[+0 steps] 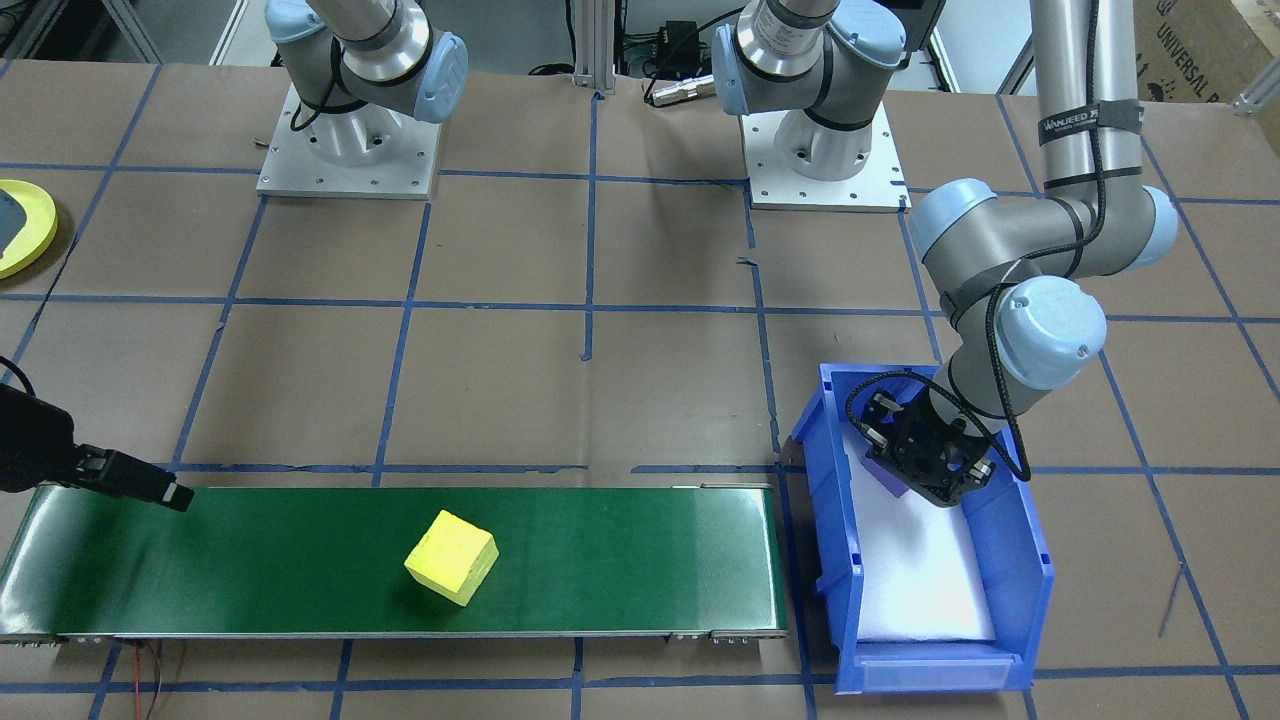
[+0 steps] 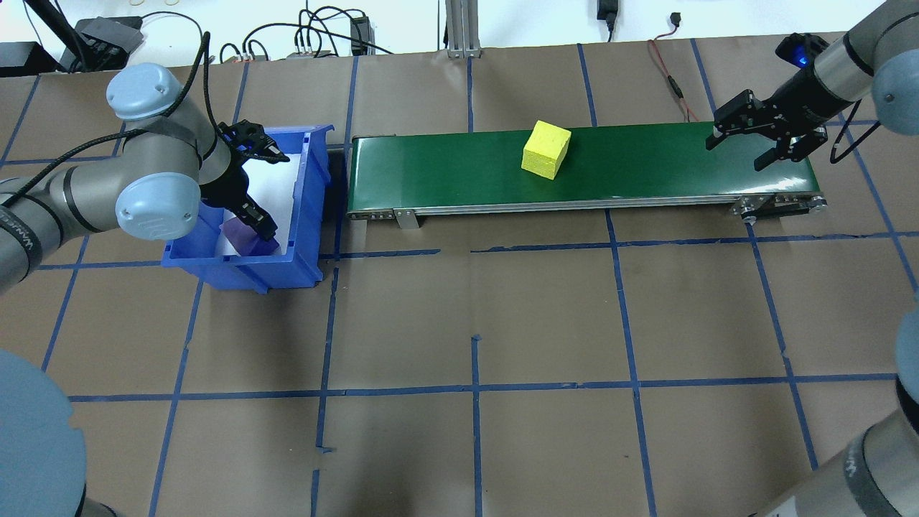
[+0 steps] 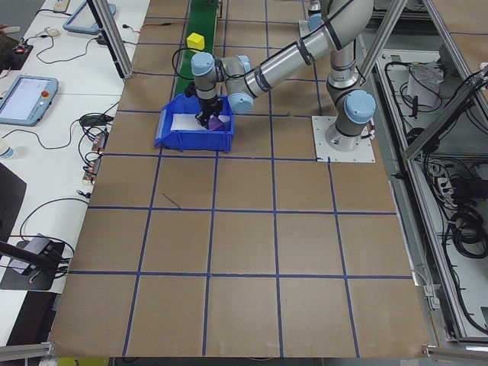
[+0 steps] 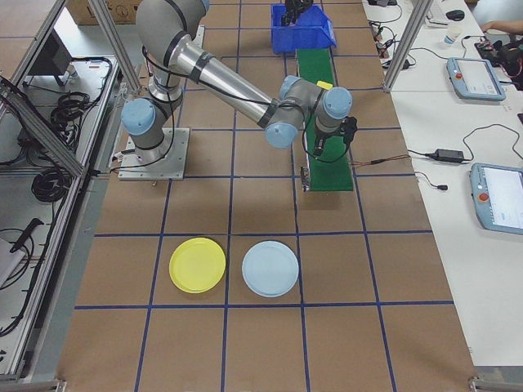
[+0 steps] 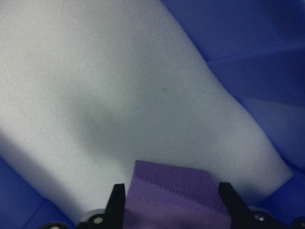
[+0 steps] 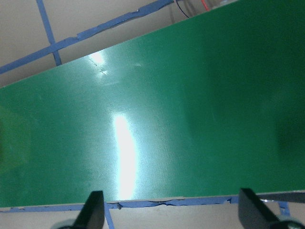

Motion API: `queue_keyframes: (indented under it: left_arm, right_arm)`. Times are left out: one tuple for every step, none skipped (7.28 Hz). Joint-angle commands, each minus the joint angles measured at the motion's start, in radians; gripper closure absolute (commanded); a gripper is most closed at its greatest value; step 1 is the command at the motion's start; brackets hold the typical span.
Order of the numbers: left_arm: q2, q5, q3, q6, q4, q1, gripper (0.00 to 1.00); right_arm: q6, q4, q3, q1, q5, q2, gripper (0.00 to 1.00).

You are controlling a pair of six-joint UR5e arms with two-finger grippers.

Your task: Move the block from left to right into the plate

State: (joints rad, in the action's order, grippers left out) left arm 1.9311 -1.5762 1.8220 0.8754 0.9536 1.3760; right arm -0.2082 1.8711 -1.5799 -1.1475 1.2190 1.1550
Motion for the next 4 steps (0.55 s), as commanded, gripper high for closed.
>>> queue_keyframes:
  left_arm:
    - [-0.033, 0.007, -0.024, -0.064, -0.044, 0.002, 0.54]
    - [-0.081, 0.018, -0.039, -0.073, -0.045, 0.005, 0.54]
    - [-0.142, 0.051, -0.087, -0.123, -0.044, 0.029, 0.54]
    - [-0.194, 0.109, -0.151, -0.156, -0.03, 0.061, 0.54]
  right_arm:
    - [-0.003, 0.031, -0.028, 0.006, -0.007, 0.003, 0.0]
    - [0.001, 0.033, -0.028, 0.006, -0.007, 0.006, 0.0]
    - [0.003, 0.033, -0.026, 0.006, -0.006, 0.008, 0.0]
    - [0.003, 0.033, -0.028, 0.006, -0.004, 0.008, 0.0]
